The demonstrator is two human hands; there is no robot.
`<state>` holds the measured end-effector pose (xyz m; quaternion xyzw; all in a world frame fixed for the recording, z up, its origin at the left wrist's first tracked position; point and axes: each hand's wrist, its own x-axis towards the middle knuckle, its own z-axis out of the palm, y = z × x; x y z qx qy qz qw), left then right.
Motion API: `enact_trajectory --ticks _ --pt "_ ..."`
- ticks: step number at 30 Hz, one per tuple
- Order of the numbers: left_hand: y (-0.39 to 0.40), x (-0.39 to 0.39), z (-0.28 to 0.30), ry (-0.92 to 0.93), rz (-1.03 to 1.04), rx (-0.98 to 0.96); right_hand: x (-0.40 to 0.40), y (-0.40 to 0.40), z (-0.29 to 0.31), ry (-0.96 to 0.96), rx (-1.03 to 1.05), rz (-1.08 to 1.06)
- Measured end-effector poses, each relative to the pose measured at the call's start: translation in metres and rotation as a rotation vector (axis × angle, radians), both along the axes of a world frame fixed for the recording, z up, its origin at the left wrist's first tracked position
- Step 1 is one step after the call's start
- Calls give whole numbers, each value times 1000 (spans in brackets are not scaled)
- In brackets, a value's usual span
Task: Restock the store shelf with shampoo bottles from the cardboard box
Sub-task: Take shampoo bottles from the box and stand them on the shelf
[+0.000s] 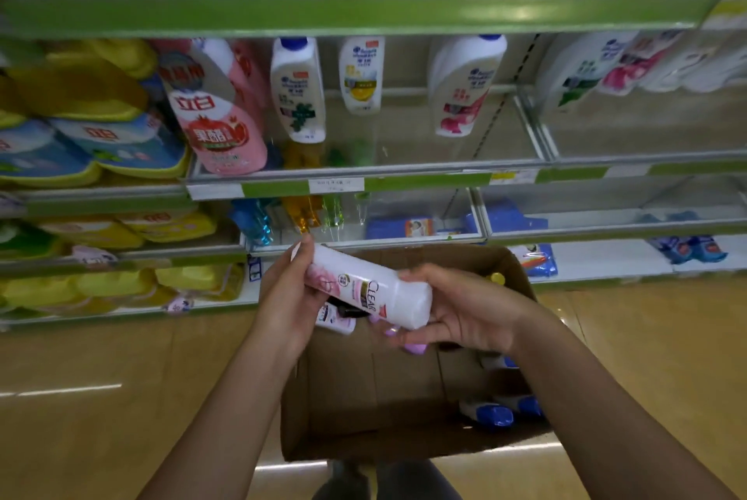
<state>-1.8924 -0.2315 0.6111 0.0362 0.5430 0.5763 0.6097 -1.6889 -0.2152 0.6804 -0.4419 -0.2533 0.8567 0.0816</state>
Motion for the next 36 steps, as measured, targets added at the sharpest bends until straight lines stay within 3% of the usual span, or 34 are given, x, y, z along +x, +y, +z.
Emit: enact_trajectory --ticks 10,15,21,25,29,31,36 --pt "-1 2 53 -156 147 -63 -20 14 34 -171 472 -306" --pt "-18 -1 77 -106 -89 36 -27 34 59 -219 605 -486" --pt "-29 6 112 -57 -250 166 -35 44 93 -118 667 -543" --pt "-31 14 125 102 -183 210 -45 44 105 -102 713 -499" --pt "-33 19 128 553 -172 208 -54 45 115 -171 747 -439" --pt "-35 23 130 689 -171 248 -56 46 118 -176 760 -431" --pt "-36 31 136 819 -147 332 -57 48 126 -175 807 -447"
